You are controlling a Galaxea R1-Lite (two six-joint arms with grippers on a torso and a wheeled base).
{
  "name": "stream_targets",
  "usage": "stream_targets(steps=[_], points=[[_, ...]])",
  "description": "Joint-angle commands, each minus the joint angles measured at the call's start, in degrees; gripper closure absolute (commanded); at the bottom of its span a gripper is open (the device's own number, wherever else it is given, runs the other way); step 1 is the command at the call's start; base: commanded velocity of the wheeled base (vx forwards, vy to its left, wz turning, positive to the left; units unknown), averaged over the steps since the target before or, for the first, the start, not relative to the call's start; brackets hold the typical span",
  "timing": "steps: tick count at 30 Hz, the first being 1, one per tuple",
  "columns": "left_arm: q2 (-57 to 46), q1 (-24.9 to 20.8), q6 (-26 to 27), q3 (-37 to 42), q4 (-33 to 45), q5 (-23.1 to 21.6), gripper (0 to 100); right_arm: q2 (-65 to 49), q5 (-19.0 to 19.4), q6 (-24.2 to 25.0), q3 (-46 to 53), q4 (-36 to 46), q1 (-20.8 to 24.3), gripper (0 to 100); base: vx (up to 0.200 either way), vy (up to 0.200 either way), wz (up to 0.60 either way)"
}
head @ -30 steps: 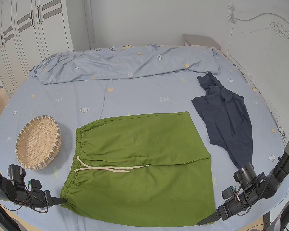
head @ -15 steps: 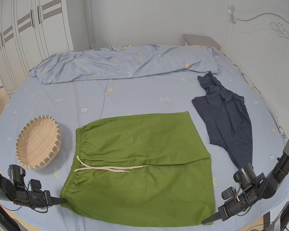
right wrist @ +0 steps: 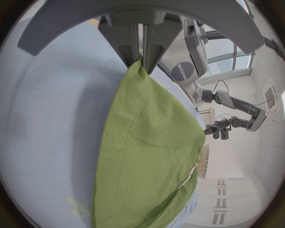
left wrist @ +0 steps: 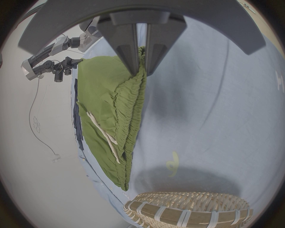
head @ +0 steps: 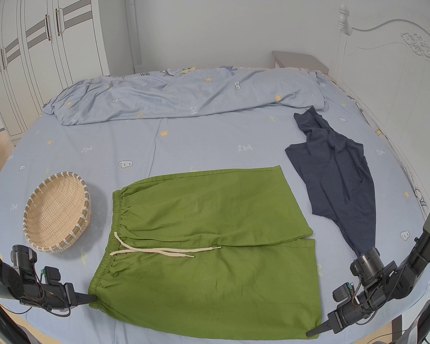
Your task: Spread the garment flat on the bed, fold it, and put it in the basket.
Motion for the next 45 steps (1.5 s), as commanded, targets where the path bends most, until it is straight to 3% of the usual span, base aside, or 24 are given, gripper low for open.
stream_targets(steps=[1, 5, 9, 11, 14, 26, 32, 35, 36, 37, 39, 40, 41, 45], points=[[-0.33, 0.08, 0.86, 0.72, 0.28, 0.06, 100, -1.8, -0.01, -2.03, 2.14, 0.32, 0.3, 100, 0.0, 0.0, 0.0], [0.11, 3.33, 6.75, 2.21, 0.63, 0.15, 100, -2.59, -0.01, -8.18, 4.78, 1.99, 0.65, 100, 0.0, 0.0, 0.0], [1.6, 6.76, 11.93, 2.83, 0.71, 0.06, 100, -2.5, -0.01, -8.88, 5.13, 2.43, 0.74, 100, 0.0, 0.0, 0.0], [4.15, 8.69, 17.21, 2.92, 0.71, -0.03, 100, -2.59, -0.01, -8.79, 5.04, 2.34, 0.74, 100, 0.0, 0.0, 0.0], [4.32, 9.13, 19.58, 3.0, 0.54, -0.46, 100, -3.47, -0.01, -8.62, 4.87, 2.16, 0.74, 100, 0.0, 0.0, 0.0], [-1.21, 6.93, 19.58, 4.41, 0.45, -0.55, 100, -6.19, -0.01, -8.18, 4.08, 2.25, 0.12, 100, 0.0, 0.0, 0.0], [-6.4, 5.61, 18.88, 4.76, 1.15, -0.73, 100, -13.75, -0.1, -6.77, 1.88, 3.31, -0.32, 100, 0.0, 0.0, 0.0], [-14.84, 2.54, 15.36, 2.39, 6.69, -0.73, 100, -22.63, -0.19, -4.31, -7.35, 13.94, -1.63, 100, 0.0, 0.0, 0.0], [-14.84, 2.54, 15.36, 2.39, 6.69, -0.73, 100, -22.63, -0.19, -4.31, -7.35, 13.94, -1.63, 100, 0.0, 0.0, 0.0], [-18.79, 0.69, 12.28, -0.86, 11.44, -0.73, 100, -25.62, -0.36, -4.4, -12.45, 19.83, -2.86, 100, 0.0, 0.0, 0.0], [-22.39, -1.33, 8.24, -6.22, 18.56, -0.73, 100, -27.72, -1.51, -4.4, -17.54, 24.05, -4.45, 100, 0.0, 0.0, 0.0], [-22.57, -1.5, 7.98, -6.66, 19.17, -0.73, 100, -27.81, -1.68, -4.4, -17.81, 24.31, -4.53, 100, 0.0, 0.0, 0.0], [-24.24, -3.17, 5.43, -12.99, 27.08, -0.73, 100, -28.25, -4.14, -4.4, -21.85, 26.25, -5.41, 100, 0.0, 0.0, 0.0], [-24.33, -4.84, 5.25, -22.57, 37.1, -0.82, 100, -27.72, -6.34, -4.22, -29.58, 28.44, -6.12, 100, 0.0, 0.0, 0.0]])
